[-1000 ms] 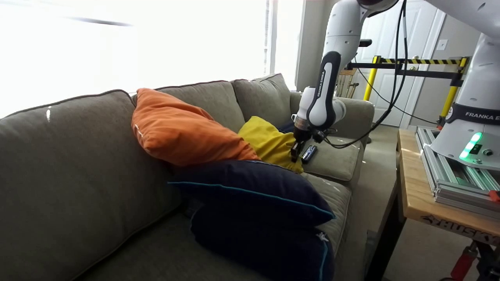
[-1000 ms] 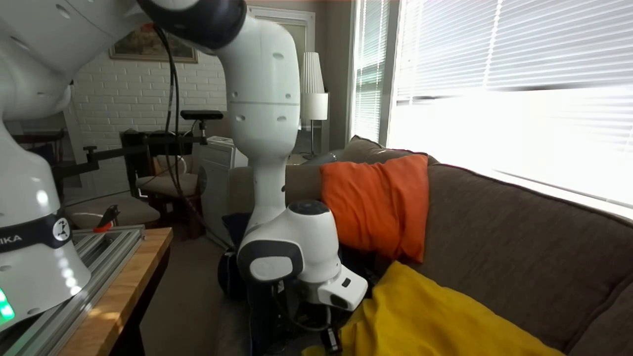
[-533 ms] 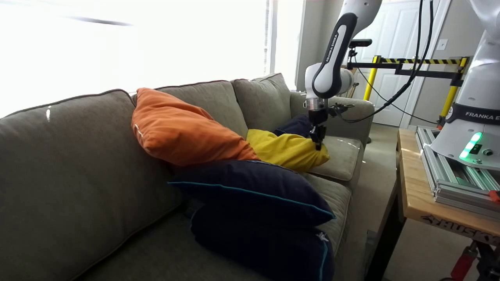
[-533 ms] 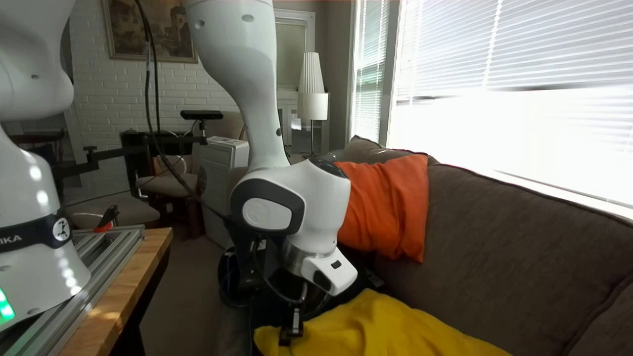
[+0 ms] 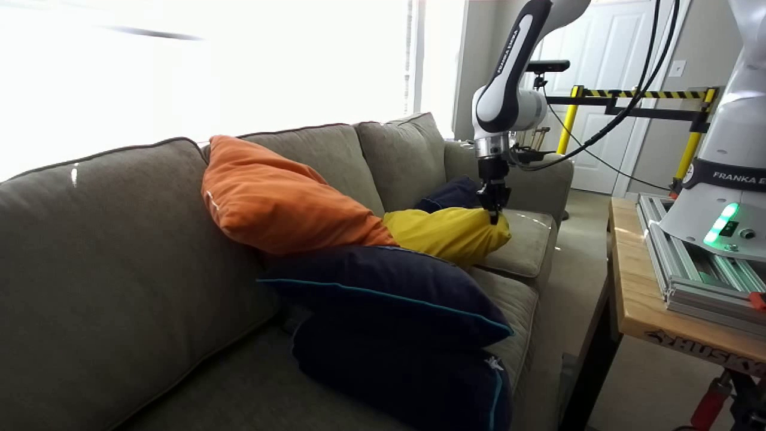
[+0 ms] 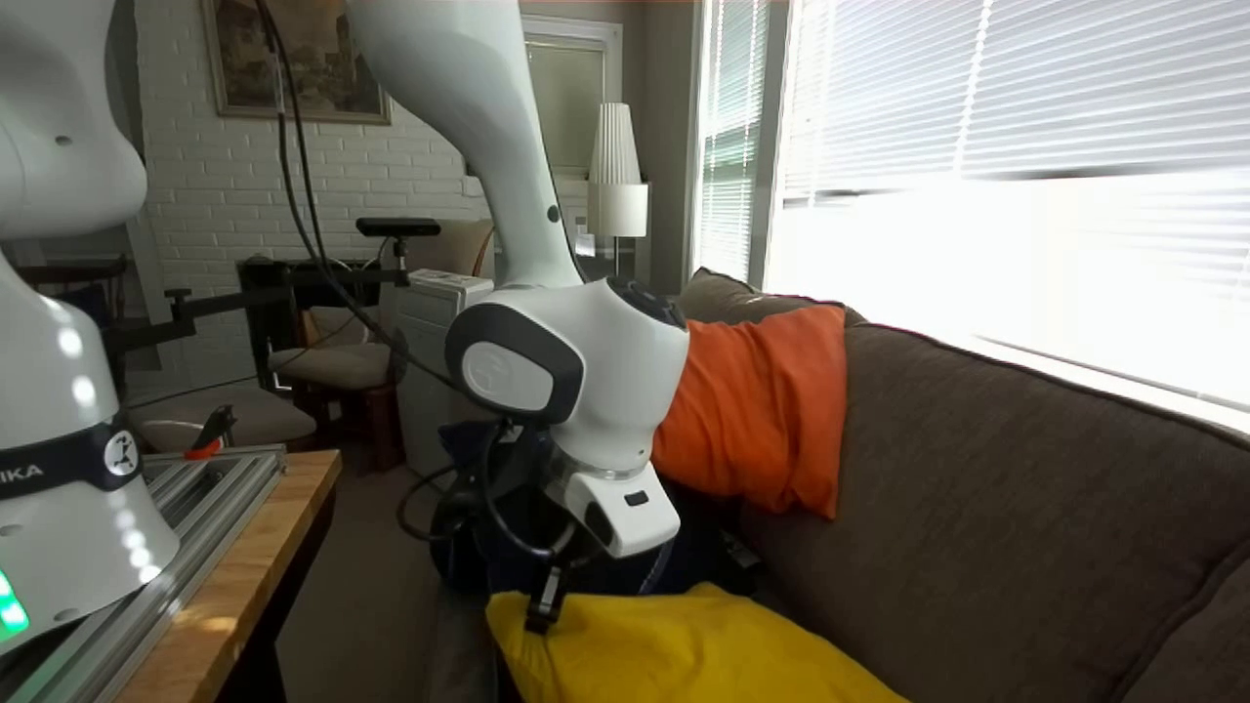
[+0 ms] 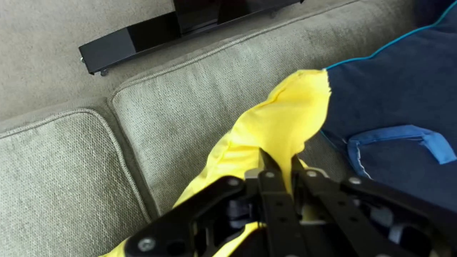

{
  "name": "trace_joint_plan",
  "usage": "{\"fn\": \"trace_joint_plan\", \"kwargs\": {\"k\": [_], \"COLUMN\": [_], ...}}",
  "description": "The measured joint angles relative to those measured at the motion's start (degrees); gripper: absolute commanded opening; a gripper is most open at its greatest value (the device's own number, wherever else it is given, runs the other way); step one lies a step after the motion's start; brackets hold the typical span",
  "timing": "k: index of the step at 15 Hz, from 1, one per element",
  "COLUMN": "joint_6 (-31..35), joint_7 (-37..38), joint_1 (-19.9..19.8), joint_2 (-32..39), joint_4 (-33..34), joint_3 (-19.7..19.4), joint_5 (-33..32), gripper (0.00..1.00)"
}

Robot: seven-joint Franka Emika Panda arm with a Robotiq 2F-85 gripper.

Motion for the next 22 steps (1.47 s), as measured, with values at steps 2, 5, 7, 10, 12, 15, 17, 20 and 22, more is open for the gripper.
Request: {"fn": "trace_joint_plan", "kwargs": {"k": [2,5,7,10,12,15,17,20,22], "joint_6": [0.1,0.1,0.1,0.1,0.3,1.2,2.3,5.3,6.5], "joint_7": [0.9,1.0,1.0,1.0,1.0,1.0,1.0,-1.3,-7.3], "joint_1": [0.1,0.0,0.2,0.5,0.7,1.0,1.3,0.8,-0.8], "joint_2": [-1.1,-3.6,-5.8,-8.4,-9.4,-10.3,-10.6,-11.2,-13.0], "joint_4": [-0.4,-1.3,-2.3,-3.8,-4.9,-6.7,-7.6,-8.3,-8.2], "joint_3": [0.7,2.2,2.9,2.8,2.5,2.5,2.6,4.1,6.9], "joint_5": [2.7,6.4,7.7,8.0,8.0,9.5,10.8,14.5,18.6], "gripper": [0.02,0.02,0.02,0.02,0.02,0.02,0.35,0.55,0.69]}}
